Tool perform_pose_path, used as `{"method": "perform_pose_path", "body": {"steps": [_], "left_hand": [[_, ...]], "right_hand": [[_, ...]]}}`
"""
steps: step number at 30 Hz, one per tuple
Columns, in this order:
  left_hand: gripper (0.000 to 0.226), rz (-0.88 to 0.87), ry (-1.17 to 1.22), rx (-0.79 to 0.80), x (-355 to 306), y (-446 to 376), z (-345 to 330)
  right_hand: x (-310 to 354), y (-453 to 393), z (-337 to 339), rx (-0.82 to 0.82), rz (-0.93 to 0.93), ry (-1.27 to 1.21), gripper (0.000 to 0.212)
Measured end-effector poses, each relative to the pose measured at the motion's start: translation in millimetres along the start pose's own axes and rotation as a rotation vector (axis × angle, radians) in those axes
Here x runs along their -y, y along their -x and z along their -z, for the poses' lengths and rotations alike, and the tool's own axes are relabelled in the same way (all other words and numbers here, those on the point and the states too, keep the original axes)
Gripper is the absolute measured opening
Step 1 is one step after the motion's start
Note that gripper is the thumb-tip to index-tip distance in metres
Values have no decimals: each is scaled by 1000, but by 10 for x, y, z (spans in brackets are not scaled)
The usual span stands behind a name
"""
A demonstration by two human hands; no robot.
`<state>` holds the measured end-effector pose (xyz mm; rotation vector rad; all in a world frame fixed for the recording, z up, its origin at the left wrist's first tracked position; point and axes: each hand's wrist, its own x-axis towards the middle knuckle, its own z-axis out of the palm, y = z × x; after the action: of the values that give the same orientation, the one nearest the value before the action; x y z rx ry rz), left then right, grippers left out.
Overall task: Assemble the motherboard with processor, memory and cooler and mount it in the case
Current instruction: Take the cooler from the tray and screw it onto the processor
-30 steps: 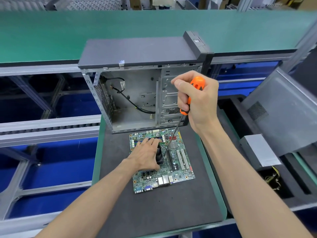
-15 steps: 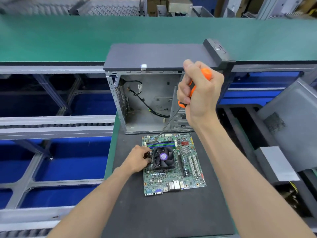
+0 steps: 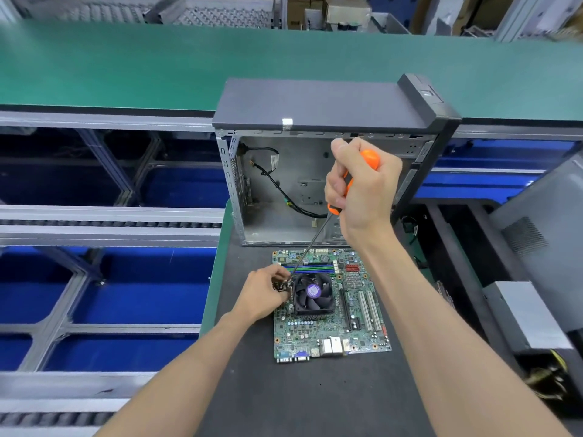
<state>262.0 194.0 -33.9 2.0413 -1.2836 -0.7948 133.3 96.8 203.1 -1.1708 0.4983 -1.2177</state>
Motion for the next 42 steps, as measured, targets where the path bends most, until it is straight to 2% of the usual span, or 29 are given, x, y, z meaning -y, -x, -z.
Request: {"method": "perform_pose_path", "body": {"steps": [2, 5, 11, 17, 25, 29, 32, 34, 35, 38, 42], "left_hand": [[29, -4, 155, -60, -11, 50, 8], [29, 12, 255, -117, -41, 71, -7], [24, 47, 351, -162, -52, 80, -23], [12, 21, 333, -178, -64, 85, -41], [10, 43, 279, -201, -51, 100, -48], [11, 48, 273, -204, -44, 90, -55], [8, 46, 282, -205, -60, 88, -58], [7, 53, 293, -213, -72, 97, -57], [7, 56, 294, -213, -70, 99, -60], [9, 57, 267, -210, -38, 97, -78], [12, 45, 193, -229, -2, 48, -113]], "right_hand": [[-1, -11, -9, 6, 9, -7, 46], [-16, -13, -41, 4, -1, -2, 45], [-26, -12, -96, 13, -2, 21, 45], [-53, -34, -115, 66, -6, 39, 43], [-107, -93, -246, 382, -89, 38, 36], [-33, -202, -325, 540, 4, 126, 27], [67, -358, -367, 758, -48, 139, 43], [109, -427, -406, 873, -146, 150, 40], [114, -434, -424, 883, -187, 159, 36], [88, -374, -482, 781, -260, 164, 24], [19, -267, -624, 710, -202, 208, 19]]}}
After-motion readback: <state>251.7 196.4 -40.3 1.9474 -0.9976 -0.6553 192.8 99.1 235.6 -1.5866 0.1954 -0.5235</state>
